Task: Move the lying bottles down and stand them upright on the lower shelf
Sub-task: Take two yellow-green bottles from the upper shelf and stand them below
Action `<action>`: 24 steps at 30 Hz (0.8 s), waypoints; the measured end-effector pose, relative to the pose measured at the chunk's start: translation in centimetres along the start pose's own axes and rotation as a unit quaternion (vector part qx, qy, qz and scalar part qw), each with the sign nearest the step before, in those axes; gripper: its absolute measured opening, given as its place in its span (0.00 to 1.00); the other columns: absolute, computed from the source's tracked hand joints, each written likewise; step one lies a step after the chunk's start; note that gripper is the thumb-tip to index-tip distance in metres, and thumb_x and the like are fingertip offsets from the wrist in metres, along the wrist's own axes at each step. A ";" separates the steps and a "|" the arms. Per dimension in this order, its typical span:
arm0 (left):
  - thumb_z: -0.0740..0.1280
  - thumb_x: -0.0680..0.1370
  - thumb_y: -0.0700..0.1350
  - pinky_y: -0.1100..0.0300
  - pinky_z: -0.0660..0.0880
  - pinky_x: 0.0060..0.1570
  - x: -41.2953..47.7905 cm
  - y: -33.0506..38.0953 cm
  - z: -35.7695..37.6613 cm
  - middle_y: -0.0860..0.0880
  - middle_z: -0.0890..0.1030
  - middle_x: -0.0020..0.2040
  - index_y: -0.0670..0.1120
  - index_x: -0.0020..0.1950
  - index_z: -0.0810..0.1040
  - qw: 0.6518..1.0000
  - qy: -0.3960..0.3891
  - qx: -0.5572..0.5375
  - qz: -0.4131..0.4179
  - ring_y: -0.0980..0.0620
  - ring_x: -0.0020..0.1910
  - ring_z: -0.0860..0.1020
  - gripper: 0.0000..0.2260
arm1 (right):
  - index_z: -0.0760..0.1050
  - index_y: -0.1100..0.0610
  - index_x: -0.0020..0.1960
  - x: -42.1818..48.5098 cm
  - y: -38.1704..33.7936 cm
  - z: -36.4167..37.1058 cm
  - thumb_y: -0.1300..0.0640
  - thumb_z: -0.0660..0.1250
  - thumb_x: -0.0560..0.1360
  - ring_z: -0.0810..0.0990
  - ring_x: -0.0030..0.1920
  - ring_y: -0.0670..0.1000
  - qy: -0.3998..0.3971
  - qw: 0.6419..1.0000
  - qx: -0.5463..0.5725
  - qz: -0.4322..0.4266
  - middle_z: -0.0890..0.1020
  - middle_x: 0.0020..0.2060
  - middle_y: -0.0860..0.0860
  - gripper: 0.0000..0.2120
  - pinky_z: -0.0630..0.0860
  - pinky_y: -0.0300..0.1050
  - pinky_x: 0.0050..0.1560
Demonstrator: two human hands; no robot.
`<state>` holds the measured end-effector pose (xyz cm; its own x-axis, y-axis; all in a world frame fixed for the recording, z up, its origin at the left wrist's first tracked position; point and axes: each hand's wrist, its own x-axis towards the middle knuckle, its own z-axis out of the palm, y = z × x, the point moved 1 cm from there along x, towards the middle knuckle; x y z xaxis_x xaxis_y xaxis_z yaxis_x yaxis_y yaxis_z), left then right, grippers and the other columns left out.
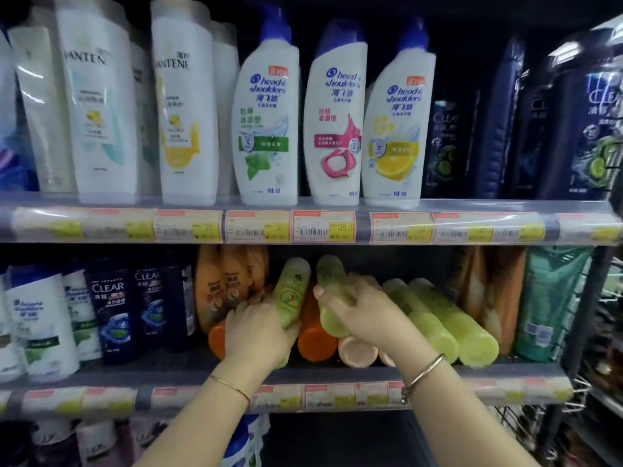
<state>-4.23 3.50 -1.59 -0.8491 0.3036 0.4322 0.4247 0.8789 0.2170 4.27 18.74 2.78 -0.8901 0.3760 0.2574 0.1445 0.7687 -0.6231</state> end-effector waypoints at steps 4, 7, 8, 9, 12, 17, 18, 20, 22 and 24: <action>0.53 0.70 0.66 0.50 0.73 0.53 0.2 -0.2 0.5 0.47 0.81 0.57 0.53 0.59 0.76 1.000 0.006 0.009 -0.013 0.43 0.54 0.79 0.27 | 0.68 0.49 0.66 0.4 -0.3 1.8 0.20 0.54 0.60 0.78 0.57 0.56 0.025 0.998 -0.050 0.003 0.79 0.55 0.50 0.45 0.74 0.50 0.55; 0.55 0.73 0.65 0.49 0.69 0.57 0.0 0.1 0.3 0.44 0.78 0.62 0.50 0.63 0.75 1.000 -0.008 0.020 -0.018 0.41 0.60 0.75 0.27 | 0.69 0.49 0.64 0.2 -0.4 2.3 0.21 0.56 0.60 0.79 0.55 0.56 0.059 0.996 -0.067 0.014 0.80 0.52 0.49 0.43 0.76 0.51 0.54; 0.56 0.74 0.65 0.49 0.68 0.58 0.0 0.2 0.2 0.44 0.78 0.62 0.49 0.63 0.75 0.999 -0.011 0.025 -0.021 0.41 0.61 0.74 0.27 | 0.69 0.49 0.63 0.2 -0.4 2.5 0.21 0.56 0.59 0.79 0.53 0.57 0.064 0.995 -0.068 0.016 0.81 0.50 0.49 0.43 0.76 0.52 0.54; 0.57 0.74 0.65 0.49 0.68 0.59 -0.1 0.3 0.0 0.43 0.77 0.62 0.47 0.63 0.74 0.999 -0.013 0.029 -0.025 0.41 0.61 0.74 0.27 | 0.70 0.49 0.61 0.2 -0.4 2.7 0.22 0.57 0.58 0.80 0.52 0.57 0.069 0.995 -0.065 0.017 0.82 0.48 0.50 0.42 0.77 0.53 0.53; 0.59 0.74 0.63 0.51 0.70 0.55 0.0 0.5 -0.2 0.43 0.79 0.59 0.46 0.61 0.75 0.999 -0.009 0.025 -0.024 0.42 0.58 0.76 0.26 | 0.73 0.49 0.55 0.1 -0.3 2.9 0.27 0.57 0.58 0.81 0.48 0.57 0.093 0.995 -0.036 0.012 0.82 0.43 0.50 0.35 0.78 0.53 0.50; 0.62 0.74 0.59 0.53 0.74 0.51 0.4 0.6 -0.2 0.44 0.80 0.54 0.45 0.56 0.77 1.000 -0.025 -0.013 -0.003 0.43 0.53 0.77 0.20 | 0.74 0.52 0.50 -0.2 0.1 2.9 0.41 0.65 0.68 0.80 0.40 0.54 0.116 0.993 0.033 0.001 0.81 0.37 0.50 0.18 0.74 0.45 0.40; 0.62 0.74 0.58 0.53 0.73 0.51 0.4 0.5 -0.2 0.44 0.81 0.53 0.45 0.54 0.78 1.000 -0.022 -0.021 -0.002 0.43 0.52 0.77 0.19 | 0.74 0.52 0.48 -0.3 0.1 2.9 0.43 0.67 0.70 0.79 0.39 0.54 0.120 0.991 0.052 -0.001 0.80 0.36 0.49 0.14 0.71 0.44 0.38; 0.61 0.74 0.57 0.53 0.72 0.52 0.2 0.3 -0.2 0.45 0.81 0.50 0.46 0.51 0.79 0.999 -0.010 -0.039 -0.007 0.44 0.51 0.77 0.17 | 0.73 0.51 0.46 -0.6 0.2 2.8 0.46 0.67 0.71 0.79 0.38 0.53 0.135 0.988 0.080 -0.012 0.79 0.34 0.48 0.10 0.69 0.43 0.37; 0.62 0.75 0.56 0.52 0.71 0.54 -0.1 0.0 -0.2 0.45 0.82 0.49 0.45 0.50 0.79 0.997 0.009 -0.070 -0.011 0.44 0.51 0.77 0.15 | 0.72 0.49 0.45 -0.7 0.4 2.9 0.47 0.67 0.71 0.79 0.38 0.52 0.149 0.983 0.108 -0.022 0.78 0.34 0.46 0.08 0.69 0.43 0.38; 0.63 0.75 0.54 0.53 0.70 0.56 -0.5 -0.1 -0.1 0.45 0.82 0.49 0.45 0.49 0.79 0.994 0.031 -0.106 0.001 0.44 0.52 0.77 0.14 | 0.70 0.47 0.45 -0.9 0.5 2.9 0.48 0.67 0.71 0.79 0.38 0.51 0.160 0.978 0.133 -0.031 0.78 0.34 0.45 0.07 0.69 0.42 0.37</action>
<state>-3.83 3.21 -1.72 -0.8306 0.2757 0.4838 0.4878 0.7792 0.3936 3.90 17.29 0.02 -0.7072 0.5083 0.4915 -0.0604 0.6492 -0.7582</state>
